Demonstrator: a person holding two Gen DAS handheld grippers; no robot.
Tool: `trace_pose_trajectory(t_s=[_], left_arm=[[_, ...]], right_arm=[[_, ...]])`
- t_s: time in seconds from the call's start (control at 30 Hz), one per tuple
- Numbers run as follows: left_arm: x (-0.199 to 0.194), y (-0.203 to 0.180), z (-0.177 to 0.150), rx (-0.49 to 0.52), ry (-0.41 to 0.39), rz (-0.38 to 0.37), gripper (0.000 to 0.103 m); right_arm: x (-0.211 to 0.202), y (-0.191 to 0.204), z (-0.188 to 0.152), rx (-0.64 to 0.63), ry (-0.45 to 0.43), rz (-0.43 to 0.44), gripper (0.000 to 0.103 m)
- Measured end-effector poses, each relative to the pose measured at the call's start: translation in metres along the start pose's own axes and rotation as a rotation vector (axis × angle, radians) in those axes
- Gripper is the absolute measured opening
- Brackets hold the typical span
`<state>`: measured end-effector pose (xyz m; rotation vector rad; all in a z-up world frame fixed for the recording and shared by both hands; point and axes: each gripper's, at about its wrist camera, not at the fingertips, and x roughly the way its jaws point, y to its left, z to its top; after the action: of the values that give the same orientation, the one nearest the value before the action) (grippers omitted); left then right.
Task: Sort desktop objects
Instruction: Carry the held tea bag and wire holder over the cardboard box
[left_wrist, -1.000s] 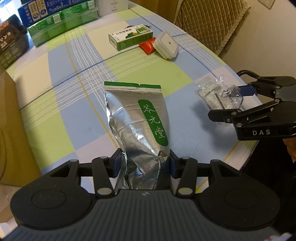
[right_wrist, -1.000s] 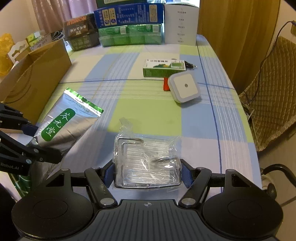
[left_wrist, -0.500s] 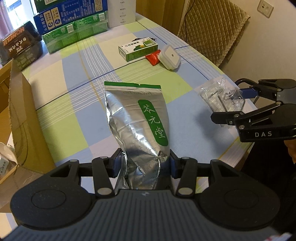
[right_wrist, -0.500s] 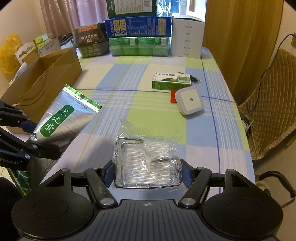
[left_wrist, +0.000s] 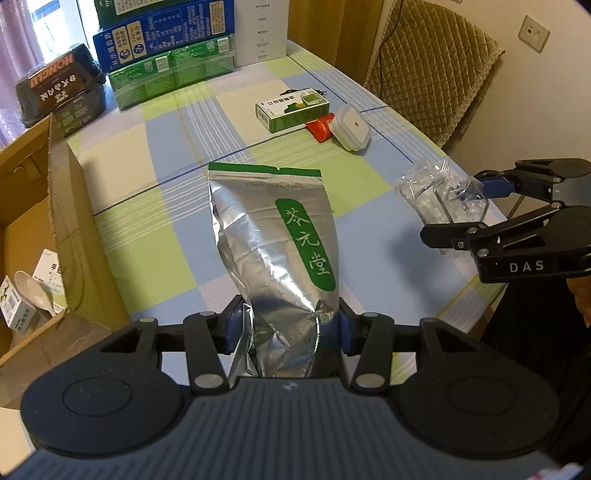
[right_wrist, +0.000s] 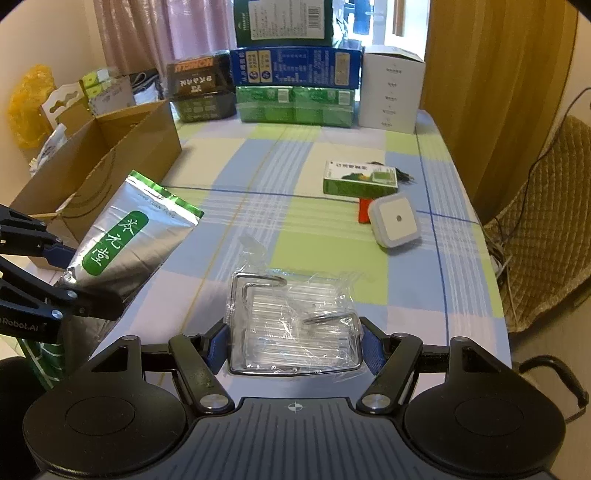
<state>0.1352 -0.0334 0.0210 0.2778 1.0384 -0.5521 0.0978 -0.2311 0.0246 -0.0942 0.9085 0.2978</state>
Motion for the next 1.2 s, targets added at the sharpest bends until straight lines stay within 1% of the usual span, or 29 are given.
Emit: trace_pose_trajectory(t_s=[0.43,0.8,0.97,1.2], left_arm=[[-0.026,0.013,-0.009,-0.026,-0.039,0.02,0.044],[-0.054,0.028,-0.016,-0.04,-0.078,0.042,0.044],[-0.07,0.042,-0.02,-0.065,-0.096,0.05,0.044],[-0.093,0.075,-0.031,-0.109,-0.106,0.1,0.044]], right_arm=[[-0.007,0.028,0.013,-0.042,-0.03,0.027,0.067],[-0.016,0.059,0.032,-0.084,-0.074,0.061,0.067],[-0.016,0.074,0.044,-0.102,-0.088,0.081,0.067],[-0.011,0.109,0.066,-0.154,-0.108,0.13,0.067]])
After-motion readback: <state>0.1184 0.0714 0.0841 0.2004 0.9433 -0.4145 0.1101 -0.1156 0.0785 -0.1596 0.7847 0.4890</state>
